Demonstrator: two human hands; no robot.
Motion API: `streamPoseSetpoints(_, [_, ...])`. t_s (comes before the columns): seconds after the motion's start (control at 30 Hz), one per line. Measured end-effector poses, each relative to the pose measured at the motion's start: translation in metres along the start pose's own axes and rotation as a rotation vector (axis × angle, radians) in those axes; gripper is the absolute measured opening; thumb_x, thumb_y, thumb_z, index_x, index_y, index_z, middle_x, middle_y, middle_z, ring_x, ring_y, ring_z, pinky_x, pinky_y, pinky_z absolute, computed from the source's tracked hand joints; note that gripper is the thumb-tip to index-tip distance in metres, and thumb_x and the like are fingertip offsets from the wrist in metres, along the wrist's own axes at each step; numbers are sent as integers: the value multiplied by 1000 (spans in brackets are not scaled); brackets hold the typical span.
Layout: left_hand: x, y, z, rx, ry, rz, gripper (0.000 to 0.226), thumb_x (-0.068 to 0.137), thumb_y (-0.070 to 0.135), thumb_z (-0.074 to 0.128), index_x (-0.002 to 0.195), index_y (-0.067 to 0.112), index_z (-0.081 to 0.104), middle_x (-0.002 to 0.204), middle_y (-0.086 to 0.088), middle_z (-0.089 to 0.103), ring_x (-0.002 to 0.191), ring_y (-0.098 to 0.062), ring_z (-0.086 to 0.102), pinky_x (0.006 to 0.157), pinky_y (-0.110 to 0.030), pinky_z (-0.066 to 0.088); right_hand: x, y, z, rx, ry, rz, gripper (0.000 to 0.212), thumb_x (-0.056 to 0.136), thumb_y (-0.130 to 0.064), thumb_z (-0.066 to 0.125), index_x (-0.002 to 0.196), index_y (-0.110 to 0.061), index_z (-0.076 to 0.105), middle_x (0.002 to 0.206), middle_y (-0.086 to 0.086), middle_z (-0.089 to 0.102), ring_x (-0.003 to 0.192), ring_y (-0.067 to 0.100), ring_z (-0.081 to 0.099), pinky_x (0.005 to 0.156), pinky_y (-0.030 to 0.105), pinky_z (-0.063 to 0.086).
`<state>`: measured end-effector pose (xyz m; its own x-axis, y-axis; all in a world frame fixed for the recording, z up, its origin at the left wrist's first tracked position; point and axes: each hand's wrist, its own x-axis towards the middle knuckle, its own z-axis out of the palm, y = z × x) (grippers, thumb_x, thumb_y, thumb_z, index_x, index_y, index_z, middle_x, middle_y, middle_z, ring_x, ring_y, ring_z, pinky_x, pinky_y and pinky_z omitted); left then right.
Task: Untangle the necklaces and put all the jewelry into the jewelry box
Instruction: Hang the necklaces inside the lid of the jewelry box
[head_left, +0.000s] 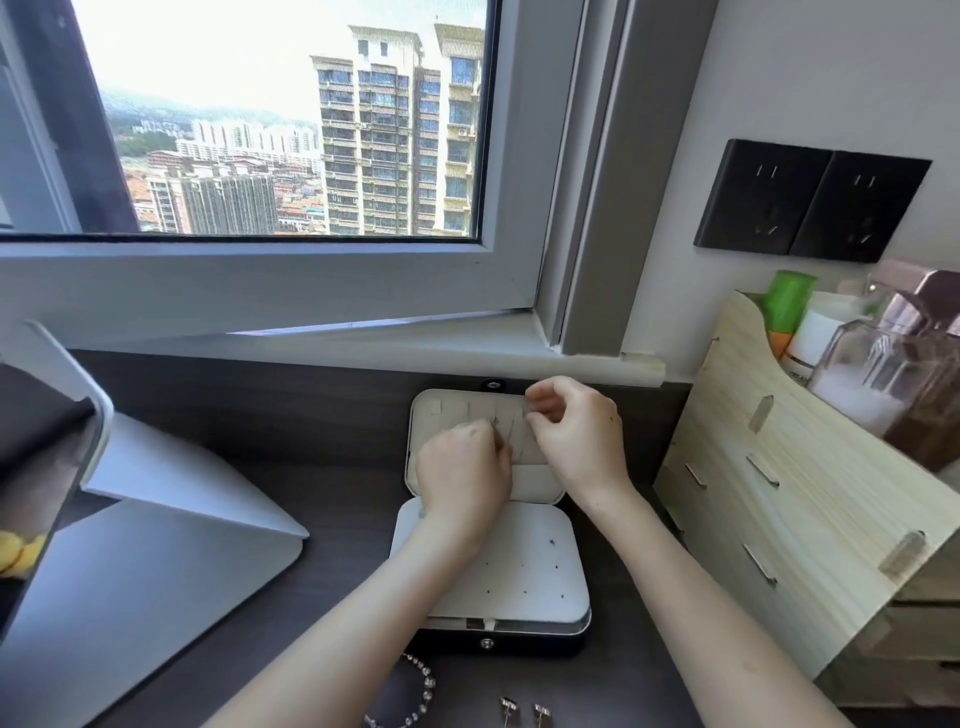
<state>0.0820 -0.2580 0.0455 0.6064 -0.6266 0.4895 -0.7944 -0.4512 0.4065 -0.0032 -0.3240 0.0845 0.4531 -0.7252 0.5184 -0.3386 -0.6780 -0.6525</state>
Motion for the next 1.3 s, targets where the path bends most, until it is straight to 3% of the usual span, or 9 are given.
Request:
streamPoseSetpoints(0.2, [-3, 0, -4, 6, -147, 18, 22, 86, 21, 49, 99, 20, 68, 99, 2, 68, 94, -22, 61, 70, -27, 44, -8, 1, -3, -149, -80, 31, 37, 77, 5, 53, 107, -14, 65, 94, 0, 69, 91, 18, 63, 81, 31, 51])
streamPoseSetpoints(0.33, [-4, 0, -10, -23, -201, 27, 24, 85, 18, 51, 103, 19, 66, 103, 2, 68, 98, -21, 60, 75, -29, 45, -11, 1, -5, -198, -128, 21, 48, 72, 7, 47, 111, -15, 63, 98, -1, 69, 97, 19, 62, 83, 34, 51])
streamPoseSetpoints(0.5, [-10, -4, -25, -83, -219, -8, 28, 86, 13, 49, 110, 17, 64, 109, 1, 66, 103, -21, 59, 78, -28, 46, -18, -4, -8, -255, -306, 29, 51, 76, 4, 44, 120, -19, 55, 104, -2, 65, 100, 19, 58, 79, 30, 48])
streamPoseSetpoints(0.73, [-32, -12, -80, -120, -177, -1, 22, 88, 20, 52, 106, 18, 65, 101, 2, 64, 98, -18, 58, 76, -27, 42, -50, -31, -27, -196, -199, -50, 34, 85, 1, 45, 111, -14, 61, 95, 0, 66, 90, 17, 60, 75, 29, 49])
streamPoseSetpoints(0.83, [-57, -26, -116, -143, -218, 4, 17, 86, 22, 55, 97, 19, 68, 86, 8, 59, 87, -14, 56, 71, -25, 40, -87, -53, -30, -203, -288, -134, 19, 89, -14, 55, 102, -18, 67, 91, -5, 67, 83, 11, 58, 75, 25, 46])
streamPoseSetpoints(0.97, [-98, -55, -166, -196, -337, 3, 8, 83, 21, 61, 80, 23, 69, 71, 13, 61, 73, -11, 57, 64, -23, 41, -147, -82, -32, -173, -549, -184, 8, 86, -25, 63, 89, -23, 70, 72, -16, 59, 72, 5, 50, 71, 25, 40])
streamPoseSetpoints(1.13, [-146, -94, -219, -209, -337, -43, 7, 84, 21, 65, 79, 21, 69, 67, 10, 62, 63, -4, 55, 60, -17, 41, -204, -108, -11, -162, -698, -341, 10, 87, -29, 63, 91, -24, 69, 81, -13, 58, 77, 5, 45, 72, 21, 35])
streamPoseSetpoints(1.2, [-161, -112, -230, -164, -336, -71, 7, 84, 20, 65, 80, 19, 70, 68, 7, 64, 65, -9, 57, 65, -25, 45, -216, -118, 4, -159, -679, -354, 13, 88, -31, 61, 95, -24, 69, 81, -12, 55, 80, 9, 47, 72, 23, 34])
streamPoseSetpoints(1.3, [-180, -139, -239, -66, -313, -138, 9, 85, 20, 63, 79, 23, 68, 73, 7, 65, 71, -11, 58, 66, -27, 46, -214, -127, 29, -214, -580, -325, 19, 93, -31, 54, 105, -23, 67, 100, -3, 63, 98, 19, 53, 79, 28, 38])
